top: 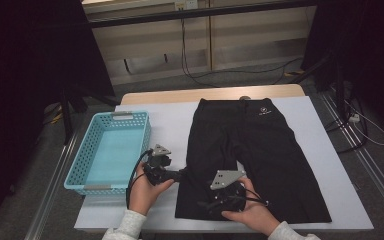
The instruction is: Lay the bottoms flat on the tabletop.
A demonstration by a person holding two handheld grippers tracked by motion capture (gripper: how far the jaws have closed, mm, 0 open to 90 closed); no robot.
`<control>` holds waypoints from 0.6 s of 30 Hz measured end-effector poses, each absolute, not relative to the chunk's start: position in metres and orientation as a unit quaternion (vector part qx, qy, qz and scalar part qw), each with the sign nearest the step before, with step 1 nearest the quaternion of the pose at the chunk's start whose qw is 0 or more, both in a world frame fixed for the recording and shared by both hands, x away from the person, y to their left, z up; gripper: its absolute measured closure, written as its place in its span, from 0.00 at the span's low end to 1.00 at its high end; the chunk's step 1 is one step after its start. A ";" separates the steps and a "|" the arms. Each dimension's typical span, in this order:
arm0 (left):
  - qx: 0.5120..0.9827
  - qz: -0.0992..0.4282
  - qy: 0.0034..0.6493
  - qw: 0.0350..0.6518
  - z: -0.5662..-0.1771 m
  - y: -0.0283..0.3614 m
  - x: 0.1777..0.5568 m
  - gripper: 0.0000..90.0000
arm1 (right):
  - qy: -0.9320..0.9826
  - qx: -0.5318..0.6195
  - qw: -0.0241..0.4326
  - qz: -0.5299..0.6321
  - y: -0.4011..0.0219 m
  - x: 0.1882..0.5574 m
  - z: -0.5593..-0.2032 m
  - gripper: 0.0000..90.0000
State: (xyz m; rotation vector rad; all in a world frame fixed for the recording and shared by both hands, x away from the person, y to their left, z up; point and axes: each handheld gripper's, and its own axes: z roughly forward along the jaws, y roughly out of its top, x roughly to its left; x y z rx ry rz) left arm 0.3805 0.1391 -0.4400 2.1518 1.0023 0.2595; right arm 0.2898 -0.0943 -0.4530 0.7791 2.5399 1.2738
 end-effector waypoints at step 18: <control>0.847 0.085 0.380 0.363 -0.441 0.142 0.372 0.20 | 0.822 0.327 0.150 0.441 -0.132 0.316 -0.443 0.20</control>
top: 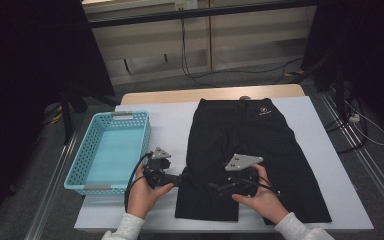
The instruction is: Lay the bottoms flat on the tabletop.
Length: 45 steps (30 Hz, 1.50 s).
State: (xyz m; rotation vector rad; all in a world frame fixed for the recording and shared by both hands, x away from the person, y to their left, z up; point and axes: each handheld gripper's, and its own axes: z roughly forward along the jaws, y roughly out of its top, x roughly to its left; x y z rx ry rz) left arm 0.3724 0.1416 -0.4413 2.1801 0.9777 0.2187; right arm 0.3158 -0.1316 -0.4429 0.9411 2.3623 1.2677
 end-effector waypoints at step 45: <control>0.856 -0.002 0.375 0.355 -0.428 0.123 0.332 0.98 | 0.805 0.349 0.177 0.446 -0.137 0.336 -0.435 0.15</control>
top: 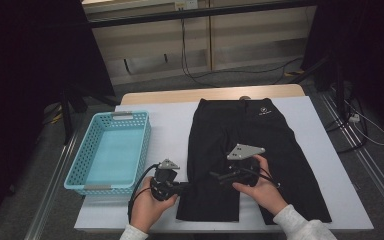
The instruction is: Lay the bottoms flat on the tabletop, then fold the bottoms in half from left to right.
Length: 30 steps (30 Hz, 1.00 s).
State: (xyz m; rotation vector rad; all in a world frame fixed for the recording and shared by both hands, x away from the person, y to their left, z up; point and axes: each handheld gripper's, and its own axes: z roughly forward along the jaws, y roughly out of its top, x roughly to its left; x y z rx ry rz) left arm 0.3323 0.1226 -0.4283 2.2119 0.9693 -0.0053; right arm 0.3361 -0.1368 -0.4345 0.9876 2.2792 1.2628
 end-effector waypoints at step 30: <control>0.849 -0.025 0.363 0.384 -0.422 0.116 0.335 0.99 | 0.777 0.402 0.194 0.444 -0.130 0.369 -0.438 0.14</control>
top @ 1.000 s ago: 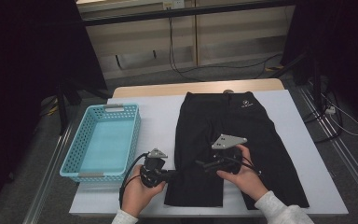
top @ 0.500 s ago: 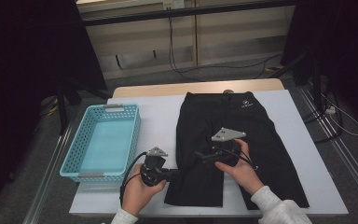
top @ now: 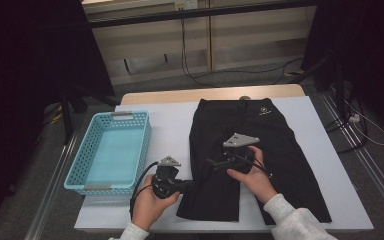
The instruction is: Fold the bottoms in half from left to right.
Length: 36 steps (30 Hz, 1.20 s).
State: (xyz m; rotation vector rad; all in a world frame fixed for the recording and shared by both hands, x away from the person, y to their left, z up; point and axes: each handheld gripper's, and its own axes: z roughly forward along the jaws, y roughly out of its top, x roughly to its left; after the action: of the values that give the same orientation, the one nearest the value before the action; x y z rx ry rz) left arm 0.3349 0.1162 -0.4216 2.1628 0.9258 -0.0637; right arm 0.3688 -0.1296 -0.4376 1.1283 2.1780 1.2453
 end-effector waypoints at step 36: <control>0.842 -0.027 0.349 0.410 -0.417 0.108 0.332 0.99 | 0.778 0.432 0.160 0.428 -0.066 0.442 -0.453 0.17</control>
State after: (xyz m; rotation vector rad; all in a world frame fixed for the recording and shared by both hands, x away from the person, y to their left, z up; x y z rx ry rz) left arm 0.3315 0.1082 -0.4167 2.1205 0.8798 -0.0668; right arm 0.4423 -0.0661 -0.4533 1.2335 2.2225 1.2233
